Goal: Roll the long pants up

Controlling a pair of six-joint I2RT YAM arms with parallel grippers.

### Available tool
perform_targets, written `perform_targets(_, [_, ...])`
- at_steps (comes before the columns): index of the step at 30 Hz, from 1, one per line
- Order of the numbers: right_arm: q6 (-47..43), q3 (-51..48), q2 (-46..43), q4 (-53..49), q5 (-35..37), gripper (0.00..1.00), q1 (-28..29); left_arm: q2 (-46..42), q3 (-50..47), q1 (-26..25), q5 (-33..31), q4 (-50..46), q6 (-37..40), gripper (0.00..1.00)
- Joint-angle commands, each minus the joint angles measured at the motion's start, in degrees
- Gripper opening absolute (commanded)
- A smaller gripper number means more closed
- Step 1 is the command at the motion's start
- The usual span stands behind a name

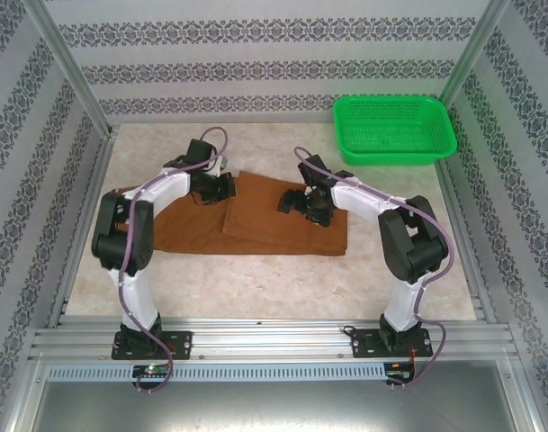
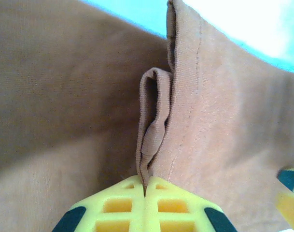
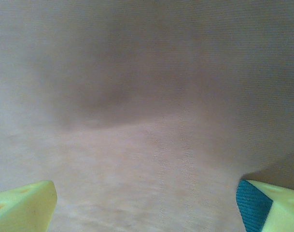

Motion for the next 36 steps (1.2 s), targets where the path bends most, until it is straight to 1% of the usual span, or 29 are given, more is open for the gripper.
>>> perform_targets(1, [0.61, -1.74, -4.39, -0.02, 3.04, 0.97, -2.31, -7.88, 2.81, 0.75, -5.96, -8.63, 3.69, 0.00])
perform_targets(5, [-0.38, -1.53, -5.21, -1.18, 3.20, 0.98, -4.52, -11.14, 5.09, 4.71, -10.61, -15.41, 4.87, 0.00])
perform_targets(8, [-1.05, -0.82, -4.43, -1.84, 2.54, 0.97, -5.44, -12.97, 4.77, 10.89, -11.05, -17.65, 4.23, 0.00])
perform_targets(10, [-1.37, -0.14, -3.61, -2.08, 1.83, 0.97, -5.76, -14.00, 4.17, 16.27, -11.52, -18.89, 3.79, 0.00])
perform_targets(13, [-1.56, 0.83, -2.09, -2.08, 1.03, 0.98, -5.76, -15.14, 4.31, 23.20, -14.67, -20.72, 4.02, 0.00])
perform_targets(15, [-1.78, 1.48, -1.03, -1.91, 0.24, 0.98, -5.76, -15.68, 4.85, 26.97, -15.81, -21.14, 4.43, 0.00])
perform_targets(17, [-1.96, 2.18, 0.12, -2.08, -0.11, 0.97, -5.64, -15.66, 5.90, 29.54, -16.14, -21.09, 4.63, 0.00])
perform_targets(19, [-2.13, 2.99, 1.30, -2.23, -0.64, 0.98, -5.67, -14.48, 7.62, 31.06, -16.82, -21.59, 4.82, 0.00])
perform_targets(22, [-2.81, 4.14, 3.10, -2.41, -1.25, 0.98, -5.42, -12.03, 9.35, 31.76, -18.90, -22.90, 4.45, 0.00])
perform_targets(25, [-3.19, 4.84, 4.73, -2.92, -1.60, 0.97, -5.45, -13.44, 8.00, 32.70, -25.76, -22.83, 3.99, 0.00])
perform_targets(27, [-3.18, 4.72, 5.32, -2.73, -1.99, 0.97, -5.47, -15.35, 8.03, 34.00, -28.07, -23.75, 4.37, 0.00])
perform_targets(31, [-3.17, 5.82, 7.14, -2.67, -2.48, 0.97, -5.39, -19.60, 7.44, 35.23, -26.47, -23.31, 2.86, 0.00])
perform_targets(36, [-3.43, 8.55, 9.69, -2.86, -3.46, 0.97, -5.02, -20.19, 10.57, 35.75, -30.23, -27.30, 3.53, 0.00])
